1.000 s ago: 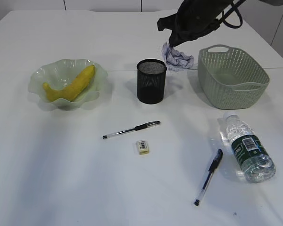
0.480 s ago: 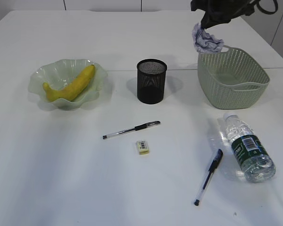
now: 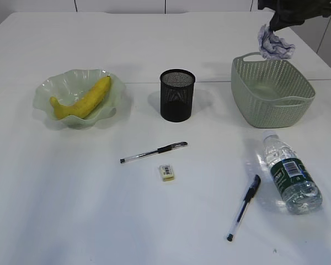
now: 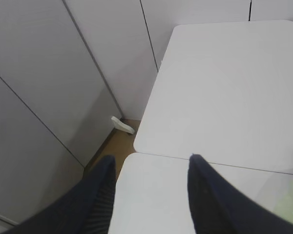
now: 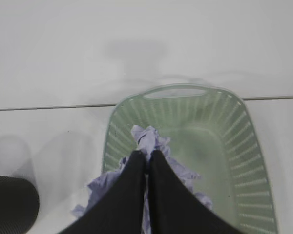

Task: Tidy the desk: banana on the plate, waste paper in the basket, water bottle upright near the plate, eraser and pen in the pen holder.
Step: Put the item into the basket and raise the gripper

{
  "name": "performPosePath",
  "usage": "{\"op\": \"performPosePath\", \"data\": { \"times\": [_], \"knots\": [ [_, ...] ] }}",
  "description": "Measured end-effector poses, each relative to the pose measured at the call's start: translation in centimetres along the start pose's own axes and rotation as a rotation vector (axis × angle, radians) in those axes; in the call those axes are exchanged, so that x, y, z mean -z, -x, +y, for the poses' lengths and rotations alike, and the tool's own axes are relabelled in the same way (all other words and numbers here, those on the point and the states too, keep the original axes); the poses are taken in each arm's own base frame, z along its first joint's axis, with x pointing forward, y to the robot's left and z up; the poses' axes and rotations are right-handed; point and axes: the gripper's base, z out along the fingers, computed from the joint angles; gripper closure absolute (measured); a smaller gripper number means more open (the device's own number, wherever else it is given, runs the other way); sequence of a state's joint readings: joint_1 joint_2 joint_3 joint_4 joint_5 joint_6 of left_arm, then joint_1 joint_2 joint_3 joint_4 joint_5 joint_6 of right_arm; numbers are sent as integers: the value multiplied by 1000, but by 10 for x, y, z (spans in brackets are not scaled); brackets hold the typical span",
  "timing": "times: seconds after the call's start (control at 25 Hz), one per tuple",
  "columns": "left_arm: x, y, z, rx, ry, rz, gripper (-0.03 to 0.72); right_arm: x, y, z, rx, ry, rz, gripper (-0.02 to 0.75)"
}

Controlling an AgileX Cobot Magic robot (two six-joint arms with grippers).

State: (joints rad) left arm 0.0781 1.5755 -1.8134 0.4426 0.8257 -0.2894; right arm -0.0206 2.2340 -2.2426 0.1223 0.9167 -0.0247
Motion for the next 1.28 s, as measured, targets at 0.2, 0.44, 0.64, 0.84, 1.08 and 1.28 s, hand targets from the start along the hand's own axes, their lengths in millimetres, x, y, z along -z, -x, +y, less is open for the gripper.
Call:
{"op": "performPosePath", "data": {
  "times": [0.2, 0.44, 0.64, 0.84, 1.08, 1.28],
  "knots": [
    [-2, -1, -1, -1, 0, 4, 348, -6, -4, -6, -20, -12, 25, 740],
    [-8, -4, -2, -6, 3, 27, 348, -27, -18, -9, -30, -18, 111, 740],
    [-9, -5, -2, -6, 6, 39, 348, -31, -21, -12, -19, -45, 133, 740],
    [-9, -5, -2, -6, 6, 40, 348, -33, -25, -13, -22, -54, 165, 740],
    [-9, -5, -2, -6, 6, 41, 348, -34, -25, -14, -21, -58, 168, 740],
    [-9, -6, -2, -6, 8, 45, 348, -34, -25, -15, -12, -71, 168, 736]
  ]
}}
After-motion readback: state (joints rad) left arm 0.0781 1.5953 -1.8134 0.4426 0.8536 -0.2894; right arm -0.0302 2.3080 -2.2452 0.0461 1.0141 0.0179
